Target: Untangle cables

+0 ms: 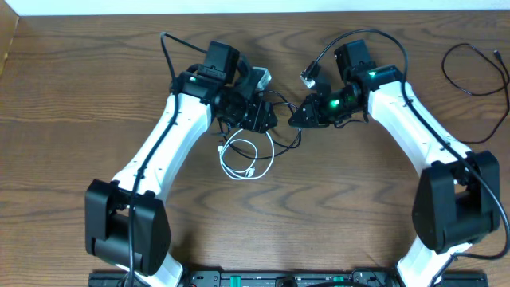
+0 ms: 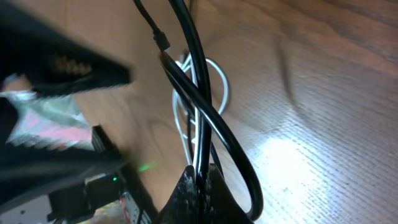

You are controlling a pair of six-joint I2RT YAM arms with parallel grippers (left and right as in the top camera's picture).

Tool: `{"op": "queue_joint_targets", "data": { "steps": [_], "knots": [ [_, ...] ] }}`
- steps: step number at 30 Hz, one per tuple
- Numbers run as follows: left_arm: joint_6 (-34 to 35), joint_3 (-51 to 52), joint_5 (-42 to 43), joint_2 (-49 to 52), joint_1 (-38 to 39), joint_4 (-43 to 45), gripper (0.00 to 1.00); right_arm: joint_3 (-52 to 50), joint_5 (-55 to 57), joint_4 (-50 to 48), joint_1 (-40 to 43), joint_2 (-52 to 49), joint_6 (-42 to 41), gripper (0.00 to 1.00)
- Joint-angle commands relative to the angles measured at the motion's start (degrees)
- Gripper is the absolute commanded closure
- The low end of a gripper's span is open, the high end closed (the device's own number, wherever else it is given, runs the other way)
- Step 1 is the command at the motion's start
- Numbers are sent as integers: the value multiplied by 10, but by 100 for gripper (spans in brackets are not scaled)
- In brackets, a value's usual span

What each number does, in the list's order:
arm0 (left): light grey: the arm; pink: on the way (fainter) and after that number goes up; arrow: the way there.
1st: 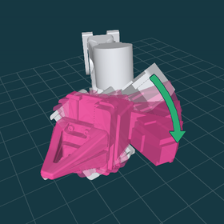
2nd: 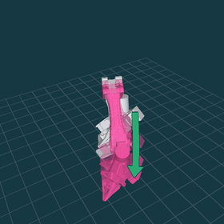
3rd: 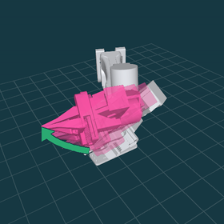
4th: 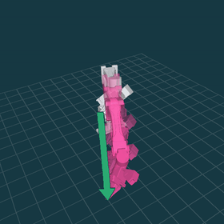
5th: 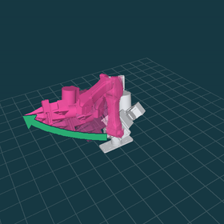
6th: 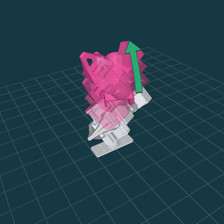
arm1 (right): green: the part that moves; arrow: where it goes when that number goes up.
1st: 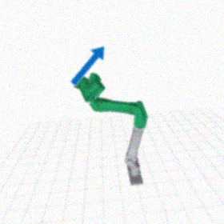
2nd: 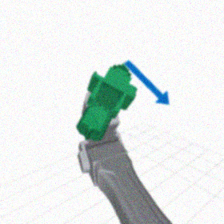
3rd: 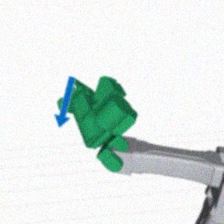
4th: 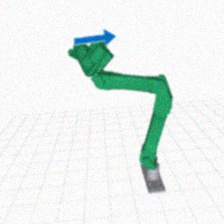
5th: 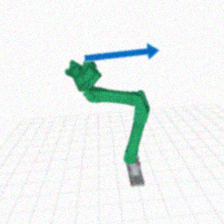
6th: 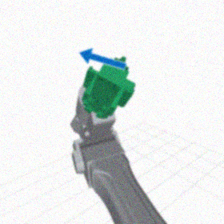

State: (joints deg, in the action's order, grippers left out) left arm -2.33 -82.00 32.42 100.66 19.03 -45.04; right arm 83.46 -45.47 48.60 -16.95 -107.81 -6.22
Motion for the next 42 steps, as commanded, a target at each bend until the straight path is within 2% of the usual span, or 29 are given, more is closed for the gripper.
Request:
{"op": "queue_joint_targets", "data": {
  "steps": [1,7,8,12,13,15,17,23,24,27,28,29,31,34,40,42],
  "knots": [
    [19,0,-57,12,15,36,39,0,-32,6,4,43,21,99],
    [86,0,-153,31,31,101,41,0,-31,19,5,77,27,99],
    [104,0,-176,31,31,124,51,0,-32,28,8,87,32,99],
    [129,0,-250,31,31,182,66,0,-60,51,26,113,50,99],
    [145,0,-288,31,29,191,75,0,-73,64,37,126,61,99],
    [160,0,-324,31,26,192,81,0,-77,78,58,148,67,99],
    [161,0,-351,31,19,182,92,0,-76,89,88,176,68,99],
    [162,0,-355,31,-7,159,93,0,-62,106,204,246,53,99],
    [162,0,-355,29,-16,157,93,0,-9,106,240,254,21,99],
    [151,-13,-342,0,-20,160,93,0,70,108,275,249,-9,98],
    [140,-19,-329,-12,-18,163,93,0,70,106,277,245,-8,86],
    [125,-24,-310,-30,-14,170,93,0,70,105,275,242,-7,63],
    [106,-26,-268,-75,-2,192,93,0,67,101,269,237,9,45],
    [105,-26,-224,-151,25,219,92,0,37,89,260,236,39,36],
    [99,-26,-159,-254,65,300,93,0,-109,31,254,236,87,31],
    [119,-26,-118,-281,64,351,93,0,-176,-5,254,236,104,29]
  ]
}}
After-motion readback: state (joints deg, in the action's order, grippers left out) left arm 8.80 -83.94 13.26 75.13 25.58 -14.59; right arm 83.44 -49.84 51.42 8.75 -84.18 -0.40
